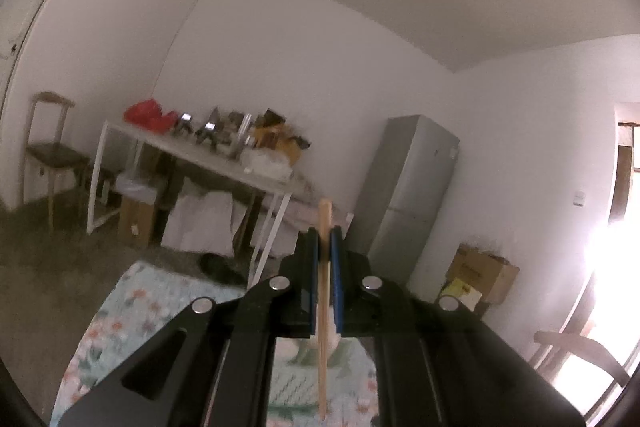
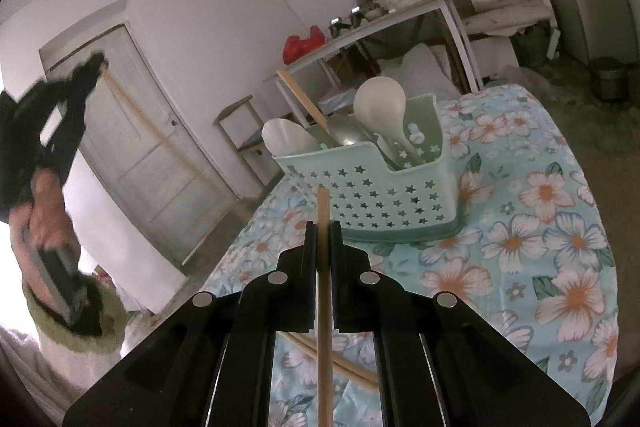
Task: Organize utensils
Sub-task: 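Lift both chopsticks upright toward the caddy with both grippers, then lower the chopstick into the caddy and open the left gripper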
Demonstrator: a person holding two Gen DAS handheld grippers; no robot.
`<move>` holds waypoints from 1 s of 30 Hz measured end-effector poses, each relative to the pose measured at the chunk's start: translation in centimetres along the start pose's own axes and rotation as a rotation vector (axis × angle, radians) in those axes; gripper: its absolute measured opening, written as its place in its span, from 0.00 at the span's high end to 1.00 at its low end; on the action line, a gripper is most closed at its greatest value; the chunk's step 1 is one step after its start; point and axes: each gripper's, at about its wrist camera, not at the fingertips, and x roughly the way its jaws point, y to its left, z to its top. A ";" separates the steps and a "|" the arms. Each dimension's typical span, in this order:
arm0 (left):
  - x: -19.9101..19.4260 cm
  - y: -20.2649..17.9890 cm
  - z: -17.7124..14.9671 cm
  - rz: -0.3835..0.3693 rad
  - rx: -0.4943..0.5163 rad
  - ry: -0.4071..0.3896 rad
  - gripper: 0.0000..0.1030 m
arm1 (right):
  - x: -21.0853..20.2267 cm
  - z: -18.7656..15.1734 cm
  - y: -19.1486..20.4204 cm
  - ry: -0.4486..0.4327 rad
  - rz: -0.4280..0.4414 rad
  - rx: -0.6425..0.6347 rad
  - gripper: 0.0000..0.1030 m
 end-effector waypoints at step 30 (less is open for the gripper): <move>13.4 1.2 -5.5 0.065 0.028 0.156 0.70 | 0.3 0.4 -0.1 -0.011 0.010 0.012 0.96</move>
